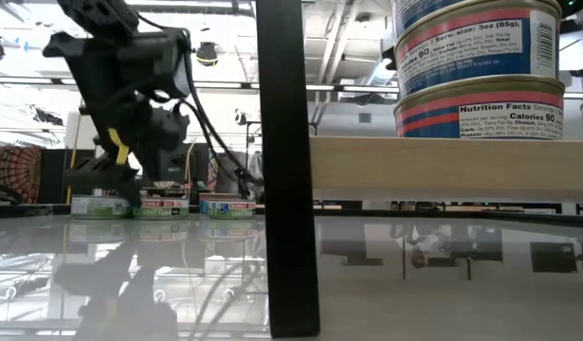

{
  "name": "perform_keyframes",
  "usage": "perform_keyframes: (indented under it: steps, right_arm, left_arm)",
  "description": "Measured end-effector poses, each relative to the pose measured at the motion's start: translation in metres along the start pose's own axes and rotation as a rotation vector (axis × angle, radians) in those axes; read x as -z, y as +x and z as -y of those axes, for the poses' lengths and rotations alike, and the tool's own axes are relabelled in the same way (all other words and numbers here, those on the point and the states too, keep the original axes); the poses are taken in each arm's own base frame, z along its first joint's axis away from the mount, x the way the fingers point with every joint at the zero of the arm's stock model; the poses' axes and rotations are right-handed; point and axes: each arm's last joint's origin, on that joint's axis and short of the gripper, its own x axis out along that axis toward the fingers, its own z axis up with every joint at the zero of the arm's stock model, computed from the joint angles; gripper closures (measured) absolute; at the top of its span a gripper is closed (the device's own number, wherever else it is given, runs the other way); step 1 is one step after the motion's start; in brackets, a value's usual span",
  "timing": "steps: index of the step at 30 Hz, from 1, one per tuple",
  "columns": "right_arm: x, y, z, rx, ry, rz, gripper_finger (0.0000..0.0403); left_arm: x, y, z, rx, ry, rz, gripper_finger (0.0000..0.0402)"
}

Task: Stack canned seafood by type on shelf
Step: Stack the green tuna can on top of the green tuna can on the shelf

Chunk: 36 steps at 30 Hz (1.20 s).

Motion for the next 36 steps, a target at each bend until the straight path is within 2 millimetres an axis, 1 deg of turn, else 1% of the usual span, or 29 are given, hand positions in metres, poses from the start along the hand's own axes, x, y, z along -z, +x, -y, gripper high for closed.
perform_keyframes:
  steps: [4,10,15,21,23,28,32,36]
  right_arm:
    - [0.000,0.000,0.000,0.000,-0.003,0.000,0.0131]
    - [0.000,0.000,0.000,0.000,-0.003,0.000,0.0131]
    - [0.000,0.000,0.000,0.000,-0.003,0.000,0.0131]
    - [0.000,0.000,0.000,0.000,-0.003,0.000,0.0131]
    - [0.000,0.000,0.000,0.000,-0.002,0.000,0.0131]
    - [0.000,0.000,0.000,-0.001,-0.002,0.000,0.0131]
    - [0.000,0.000,0.000,-0.001,-0.001,0.000,0.0131]
    - [0.000,0.000,0.000,-0.001,0.001,0.000,0.0131]
  left_arm:
    - [-0.001,0.011,0.003,0.013,0.018,-0.049,0.0176]
    - [-0.003,0.021,0.008,0.059,0.019,-0.075,0.0254]
    - [-0.005,0.019,0.006,0.068,0.000,-0.053,0.0319]
    - [-0.005,0.012,0.004,0.136,-0.061,-0.013,0.0389]
    - [-0.006,0.009,0.004,0.179,-0.093,0.007,0.0398]
    - [-0.004,0.004,0.008,0.298,-0.111,0.019,0.0401]
    - [-0.003,0.003,0.011,0.310,-0.155,0.002,0.0401]
    - [-0.004,-0.007,0.012,0.321,-0.209,0.029,0.0401]
